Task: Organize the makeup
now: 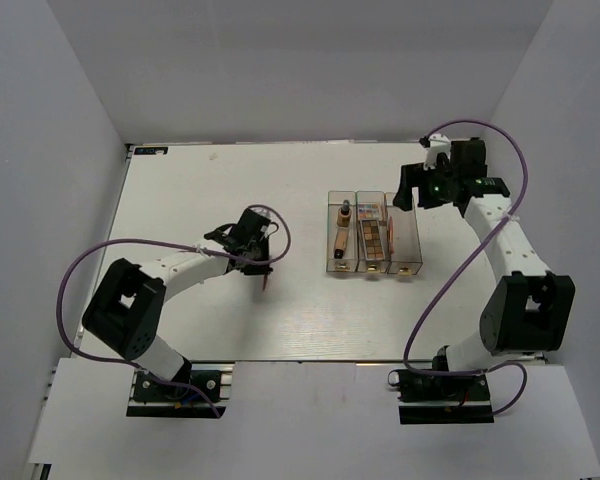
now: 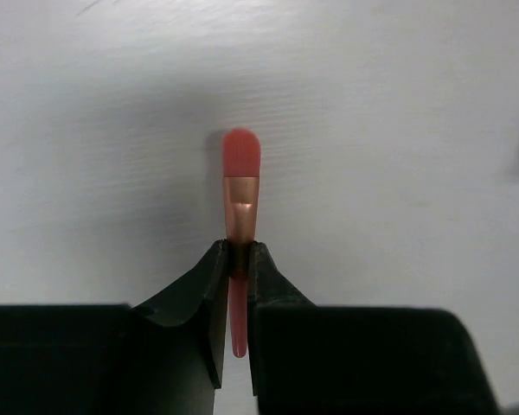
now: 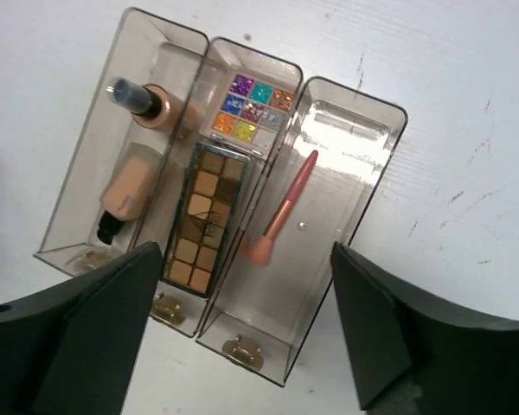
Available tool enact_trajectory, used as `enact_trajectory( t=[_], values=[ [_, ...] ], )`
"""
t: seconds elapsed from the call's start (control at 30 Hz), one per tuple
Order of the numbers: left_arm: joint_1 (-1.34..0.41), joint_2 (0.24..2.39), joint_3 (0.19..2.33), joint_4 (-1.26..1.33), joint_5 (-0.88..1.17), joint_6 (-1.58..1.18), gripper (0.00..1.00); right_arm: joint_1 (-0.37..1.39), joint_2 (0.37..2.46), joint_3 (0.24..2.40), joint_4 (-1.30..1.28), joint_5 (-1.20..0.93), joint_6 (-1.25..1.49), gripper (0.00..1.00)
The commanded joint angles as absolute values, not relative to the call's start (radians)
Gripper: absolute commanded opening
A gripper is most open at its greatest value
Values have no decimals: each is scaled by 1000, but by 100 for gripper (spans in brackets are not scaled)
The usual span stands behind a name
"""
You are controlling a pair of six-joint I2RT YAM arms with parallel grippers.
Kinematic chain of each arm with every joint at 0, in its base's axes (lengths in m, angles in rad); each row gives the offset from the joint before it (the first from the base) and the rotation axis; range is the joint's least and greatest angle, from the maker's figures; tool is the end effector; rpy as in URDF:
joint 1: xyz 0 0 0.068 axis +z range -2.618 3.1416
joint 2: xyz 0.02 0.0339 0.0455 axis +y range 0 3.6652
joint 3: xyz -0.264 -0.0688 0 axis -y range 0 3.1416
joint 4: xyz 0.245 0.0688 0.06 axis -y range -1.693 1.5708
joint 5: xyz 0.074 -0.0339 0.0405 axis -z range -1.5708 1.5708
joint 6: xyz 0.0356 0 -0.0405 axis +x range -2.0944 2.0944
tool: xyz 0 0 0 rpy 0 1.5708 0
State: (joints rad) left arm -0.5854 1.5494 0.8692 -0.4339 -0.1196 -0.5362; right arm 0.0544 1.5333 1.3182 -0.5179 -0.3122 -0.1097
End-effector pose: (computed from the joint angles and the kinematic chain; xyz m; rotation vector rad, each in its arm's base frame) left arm 0.2447 -0.1571 0.1719 0.0287 2.6859 -0.1958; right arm 0.3413 0.0295 0.3115 -0.3456 2.2563 0.3302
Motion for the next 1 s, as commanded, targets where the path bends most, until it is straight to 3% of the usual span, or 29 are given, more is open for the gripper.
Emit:
enact_trajectory(
  t=[0.0,0.03,0.07,0.17,0.37,0.63,0.97],
  values=[
    [-606,1505,995,-295,122,-492,6,41,1462,1276,-422,-377,-144,82],
    [-606,1515,1018,-275,203,-491,4,37,1457,1273,-417,-371,-138,73],
    [-618,1526,1069,-255,243,-495,4,35,1457,1267,-414,-364,-124,46],
    [-658,1583,1165,-169,363,-525,2,23,1448,1250,-405,-339,-107,0],
    [-739,1771,1299,73,509,-655,1,11,1399,1195,-351,-293,-89,0],
    [-831,2049,1638,184,551,-736,0,-31,1348,1160,-316,-255,-60,0],
    [-873,2204,1738,216,330,-841,0,-71,1289,1106,-282,-247,-28,0]
  ],
)
